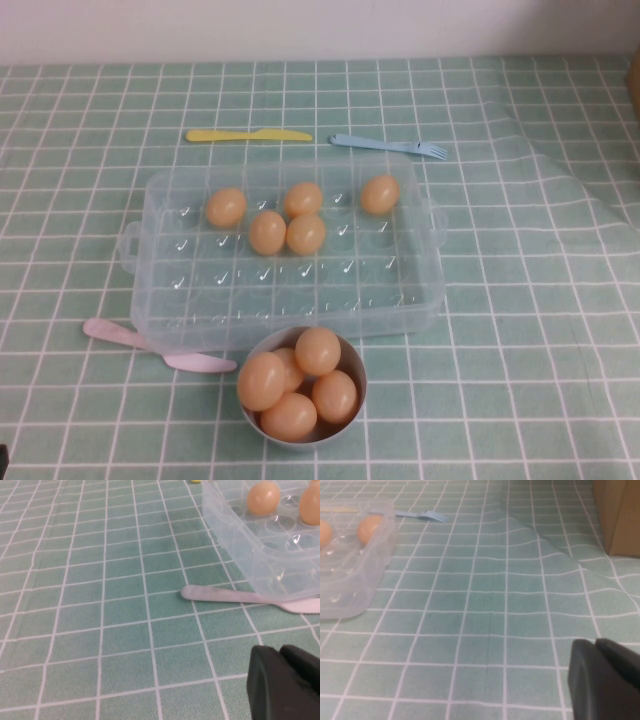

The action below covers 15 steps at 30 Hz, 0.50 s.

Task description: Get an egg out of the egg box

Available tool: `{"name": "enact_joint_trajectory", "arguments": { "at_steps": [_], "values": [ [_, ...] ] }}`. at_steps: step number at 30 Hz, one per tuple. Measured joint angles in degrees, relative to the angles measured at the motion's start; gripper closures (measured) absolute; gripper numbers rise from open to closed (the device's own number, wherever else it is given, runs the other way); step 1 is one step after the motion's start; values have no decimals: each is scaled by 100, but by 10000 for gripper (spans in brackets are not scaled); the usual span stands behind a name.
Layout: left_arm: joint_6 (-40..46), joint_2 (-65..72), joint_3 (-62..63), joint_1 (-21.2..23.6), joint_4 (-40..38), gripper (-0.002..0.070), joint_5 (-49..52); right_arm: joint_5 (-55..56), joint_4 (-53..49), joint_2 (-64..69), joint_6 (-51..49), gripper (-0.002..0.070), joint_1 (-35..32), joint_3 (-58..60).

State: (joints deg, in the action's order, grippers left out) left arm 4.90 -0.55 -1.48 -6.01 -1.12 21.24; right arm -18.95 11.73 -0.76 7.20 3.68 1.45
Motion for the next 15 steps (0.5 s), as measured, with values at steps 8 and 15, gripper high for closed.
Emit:
{"name": "enact_joint_trajectory", "arguments": {
  "at_steps": [8,15],
  "values": [
    [0,0,0,0,0,673,0,179,1285,0,0,695,0,0],
    [0,0,0,0,0,673,0,1180,2989,0,0,695,0,0]
  ]
}}
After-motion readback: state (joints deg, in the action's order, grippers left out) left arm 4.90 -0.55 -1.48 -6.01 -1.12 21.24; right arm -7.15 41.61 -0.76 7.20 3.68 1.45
